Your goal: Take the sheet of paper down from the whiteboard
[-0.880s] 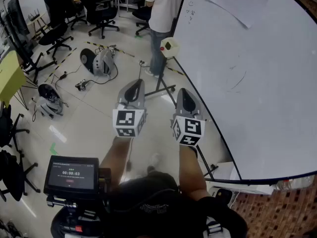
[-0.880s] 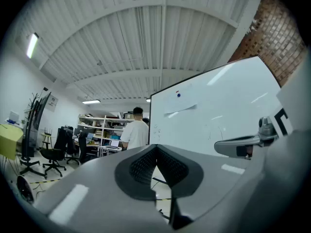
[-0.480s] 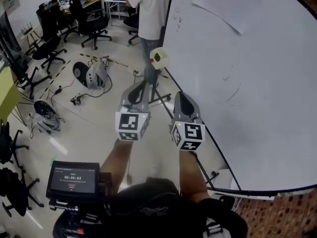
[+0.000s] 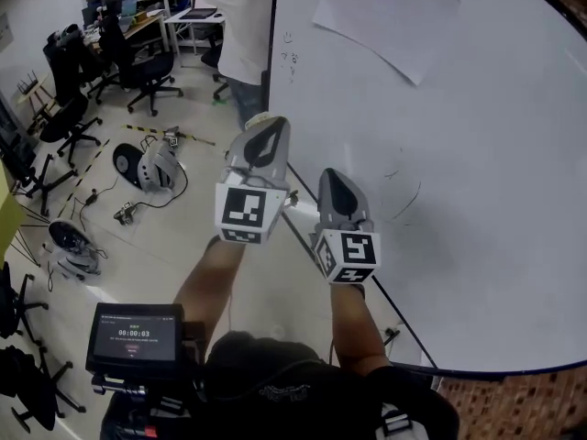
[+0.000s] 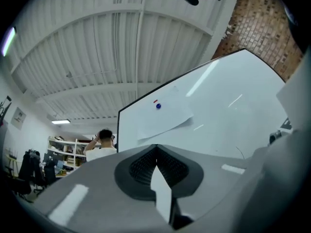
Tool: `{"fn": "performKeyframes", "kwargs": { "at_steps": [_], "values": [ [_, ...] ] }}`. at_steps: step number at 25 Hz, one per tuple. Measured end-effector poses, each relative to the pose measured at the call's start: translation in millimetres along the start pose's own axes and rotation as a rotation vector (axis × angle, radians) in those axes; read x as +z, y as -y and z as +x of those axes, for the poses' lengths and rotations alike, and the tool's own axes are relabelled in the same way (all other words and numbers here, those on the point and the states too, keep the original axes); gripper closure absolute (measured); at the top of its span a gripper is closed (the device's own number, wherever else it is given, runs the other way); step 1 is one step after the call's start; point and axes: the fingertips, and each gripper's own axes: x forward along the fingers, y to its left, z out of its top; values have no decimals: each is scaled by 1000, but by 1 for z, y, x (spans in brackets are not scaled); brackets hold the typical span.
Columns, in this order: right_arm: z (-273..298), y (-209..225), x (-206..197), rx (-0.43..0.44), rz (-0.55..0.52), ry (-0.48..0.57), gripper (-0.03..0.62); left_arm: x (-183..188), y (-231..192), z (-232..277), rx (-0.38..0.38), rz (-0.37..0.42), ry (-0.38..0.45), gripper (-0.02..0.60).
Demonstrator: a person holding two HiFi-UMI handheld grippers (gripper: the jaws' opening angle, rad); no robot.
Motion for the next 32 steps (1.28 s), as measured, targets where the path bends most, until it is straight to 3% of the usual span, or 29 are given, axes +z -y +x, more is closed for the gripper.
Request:
{"fn": "performKeyframes", "kwargs": {
  "at_steps": [8, 16, 20, 24, 28, 32],
  "values": [
    [21, 59, 21, -104, -40, 52, 580, 28, 3, 94, -120, 171, 81, 580],
    [41, 86, 82, -184, -4, 170, 580, 116, 4, 174, -290, 285, 276, 580],
    [30, 83, 90, -316, -135, 208, 580, 123, 18, 178, -412, 308, 318, 580],
    [37, 103, 104, -367, -102, 242, 573, 134, 27, 206, -477, 304, 364, 578],
    [32, 109, 115, -384, -91, 275, 543, 147, 30, 218, -525, 282, 406, 531],
    [27, 114, 136, -328, -14, 320, 507, 150, 39, 232, -580, 277, 393, 488]
  ]
}}
